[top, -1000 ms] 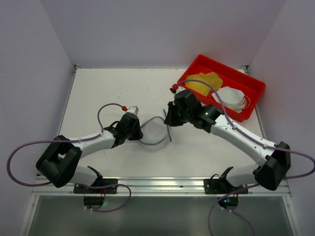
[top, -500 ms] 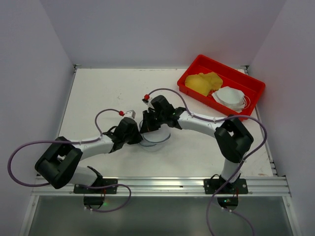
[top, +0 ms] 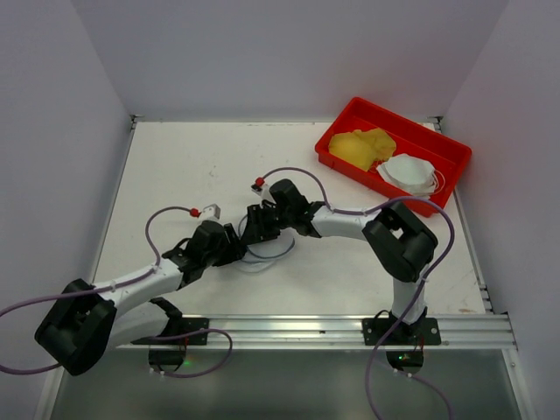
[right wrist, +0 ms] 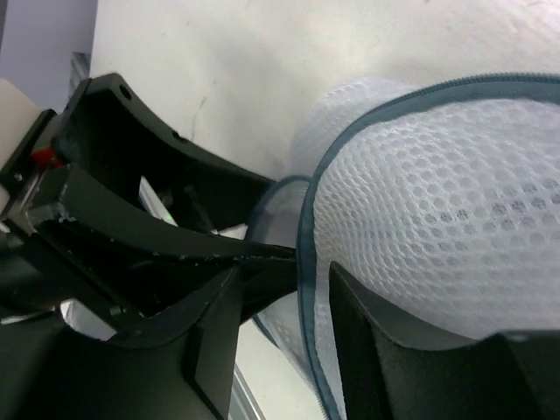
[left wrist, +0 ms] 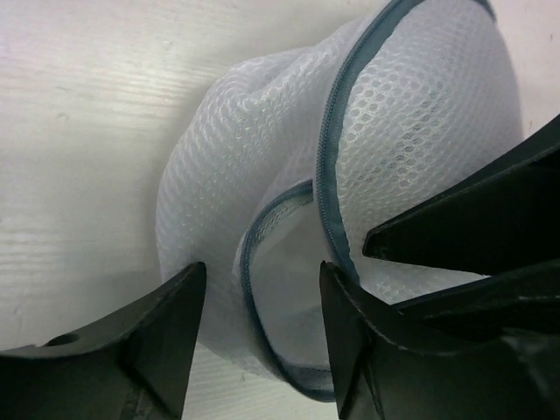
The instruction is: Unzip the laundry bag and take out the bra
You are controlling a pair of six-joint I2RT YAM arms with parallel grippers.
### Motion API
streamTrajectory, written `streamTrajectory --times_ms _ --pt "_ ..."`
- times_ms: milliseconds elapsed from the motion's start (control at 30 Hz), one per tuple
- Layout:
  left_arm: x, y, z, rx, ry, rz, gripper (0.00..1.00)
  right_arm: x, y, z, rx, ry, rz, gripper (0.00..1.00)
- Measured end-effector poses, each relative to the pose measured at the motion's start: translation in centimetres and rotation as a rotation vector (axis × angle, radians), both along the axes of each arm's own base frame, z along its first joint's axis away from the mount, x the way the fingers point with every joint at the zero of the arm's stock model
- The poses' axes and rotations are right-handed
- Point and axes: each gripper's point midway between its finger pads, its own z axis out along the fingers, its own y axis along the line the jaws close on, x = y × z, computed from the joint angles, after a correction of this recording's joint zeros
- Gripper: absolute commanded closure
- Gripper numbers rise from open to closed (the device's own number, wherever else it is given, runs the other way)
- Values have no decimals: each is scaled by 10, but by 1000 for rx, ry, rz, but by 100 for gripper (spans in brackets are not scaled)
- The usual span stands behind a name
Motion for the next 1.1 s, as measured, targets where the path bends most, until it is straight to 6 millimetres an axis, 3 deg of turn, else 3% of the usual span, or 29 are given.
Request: streamTrajectory --times_ms 100,200,433,567,667,767,867,967,1100 --pt "-5 13 4 17 2 36 21 -3 3 5 29 9 18 53" --pt "-12 26 10 43 0 65 12 -6 7 11 62 13 45 52" --pt "-17 34 39 12 -68 84 14 -12 12 46 109 -32 72 50" --pt "-11 31 57 -8 -101 89 22 -2 7 66 97 -87 30 50" --pt "-11 31 59 -9 -102 91 29 9 3 75 76 -131 -10 50" --pt "-12 33 59 -2 -101 97 28 14 -1 76 51 -150 -26 50" --pt "-14 36 60 6 -99 102 19 15 -5 72 24 -157 -31 50" --pt "-16 40 67 8 -107 109 20 16 -8 67 -2 -174 -29 48" --pt "-13 48 86 19 -145 150 26 19 -12 60 -45 -222 -28 38"
